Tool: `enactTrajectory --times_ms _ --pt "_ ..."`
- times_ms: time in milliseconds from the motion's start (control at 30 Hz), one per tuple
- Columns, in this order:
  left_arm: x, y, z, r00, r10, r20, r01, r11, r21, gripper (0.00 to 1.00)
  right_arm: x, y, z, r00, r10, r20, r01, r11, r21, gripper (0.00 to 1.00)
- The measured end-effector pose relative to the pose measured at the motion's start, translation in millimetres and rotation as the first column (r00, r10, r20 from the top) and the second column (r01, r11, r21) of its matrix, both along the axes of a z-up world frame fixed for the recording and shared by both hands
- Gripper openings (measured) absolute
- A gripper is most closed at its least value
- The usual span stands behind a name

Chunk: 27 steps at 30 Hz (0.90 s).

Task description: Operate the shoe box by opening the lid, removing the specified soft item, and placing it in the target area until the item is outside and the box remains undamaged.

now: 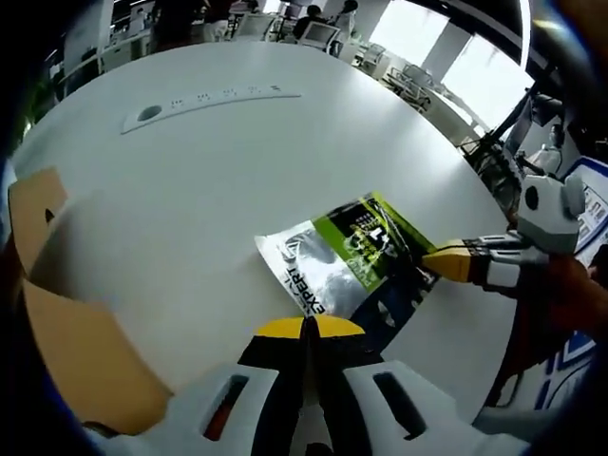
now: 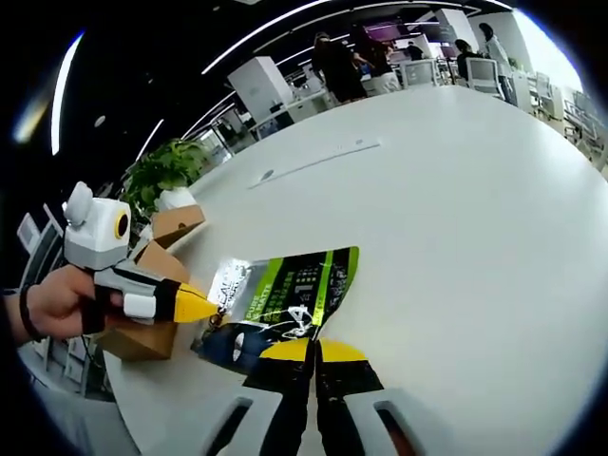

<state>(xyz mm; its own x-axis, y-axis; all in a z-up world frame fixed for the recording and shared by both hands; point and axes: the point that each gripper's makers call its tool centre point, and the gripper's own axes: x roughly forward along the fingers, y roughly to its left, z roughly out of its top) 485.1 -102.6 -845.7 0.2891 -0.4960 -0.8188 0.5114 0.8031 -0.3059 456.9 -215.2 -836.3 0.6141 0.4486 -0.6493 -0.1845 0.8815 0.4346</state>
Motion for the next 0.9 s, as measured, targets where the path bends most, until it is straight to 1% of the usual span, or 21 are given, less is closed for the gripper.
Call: enactTrajectory --times_ms 233,467,733,900 --pt "2.0 1 -4.6 1.000 -0.006 -0.004 0.006 1.000 0.019 0.00 -3 1 -0.8 1.000 0.000 -0.004 0.000 1.000 -0.003 0.00" --pt "3.0 1 -3.8 1.000 0.011 -0.014 -0.011 1.000 0.010 0.00 -6 1 -1.3 1.000 0.001 -0.011 -0.001 1.000 -0.009 0.00" --pt "3.9 4 -1.9 1.000 0.016 -0.009 -0.016 1.000 0.021 0.03 -9 -2 -1.1 1.000 0.005 -0.020 -0.005 1.000 -0.023 0.00" --pt "3.8 6 0.6 1.000 0.029 -0.007 -0.029 0.999 0.022 0.05 -10 -6 -0.5 1.000 -0.005 -0.025 0.004 1.000 -0.030 0.03"
